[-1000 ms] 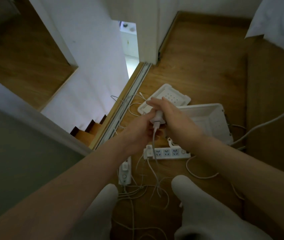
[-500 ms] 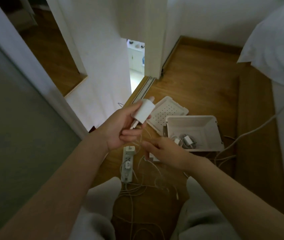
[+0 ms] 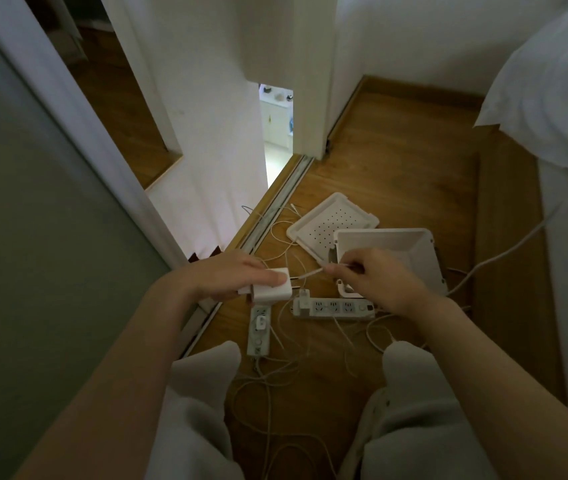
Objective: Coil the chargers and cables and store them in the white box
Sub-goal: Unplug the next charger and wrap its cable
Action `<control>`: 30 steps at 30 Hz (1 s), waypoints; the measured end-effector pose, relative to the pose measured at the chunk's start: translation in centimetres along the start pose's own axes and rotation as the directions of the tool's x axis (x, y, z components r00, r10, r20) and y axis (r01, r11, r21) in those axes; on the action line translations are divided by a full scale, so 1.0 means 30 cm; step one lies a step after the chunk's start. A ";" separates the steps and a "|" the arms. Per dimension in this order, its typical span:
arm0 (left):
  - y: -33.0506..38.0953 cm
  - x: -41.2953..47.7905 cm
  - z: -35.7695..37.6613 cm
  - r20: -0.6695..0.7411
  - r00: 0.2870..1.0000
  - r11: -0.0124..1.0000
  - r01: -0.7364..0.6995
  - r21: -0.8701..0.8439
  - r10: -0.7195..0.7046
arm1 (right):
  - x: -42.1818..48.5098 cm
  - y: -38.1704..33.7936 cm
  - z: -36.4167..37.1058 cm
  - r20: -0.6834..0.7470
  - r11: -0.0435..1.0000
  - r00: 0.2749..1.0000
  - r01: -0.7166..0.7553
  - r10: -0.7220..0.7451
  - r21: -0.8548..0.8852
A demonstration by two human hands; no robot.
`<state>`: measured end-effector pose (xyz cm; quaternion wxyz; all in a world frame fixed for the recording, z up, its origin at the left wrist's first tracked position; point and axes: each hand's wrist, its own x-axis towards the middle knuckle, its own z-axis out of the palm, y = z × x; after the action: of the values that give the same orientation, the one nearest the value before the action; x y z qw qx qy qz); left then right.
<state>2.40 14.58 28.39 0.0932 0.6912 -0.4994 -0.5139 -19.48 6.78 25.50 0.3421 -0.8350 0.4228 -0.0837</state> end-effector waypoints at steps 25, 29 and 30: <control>0.002 0.108 0.059 -0.448 0.874 0.972 -0.232 -0.041 0.190 | -0.004 -0.110 0.050 -0.314 0.941 0.944 0.011 0.102 0.338; 0.009 0.122 0.064 -0.518 0.851 0.960 -0.215 -0.182 0.092 | -0.020 -0.143 0.098 -0.156 0.979 0.985 0.096 -0.069 0.177; 0.014 0.128 0.068 -0.528 0.847 0.945 -0.217 -0.244 0.058 | -0.026 -0.153 0.118 -0.089 0.984 0.991 0.113 -0.101 0.135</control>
<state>0.42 12.13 25.36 0.3619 0.7434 -0.4226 -0.3712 -15.47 11.01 25.92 0.3771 -0.8263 0.3841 -0.1657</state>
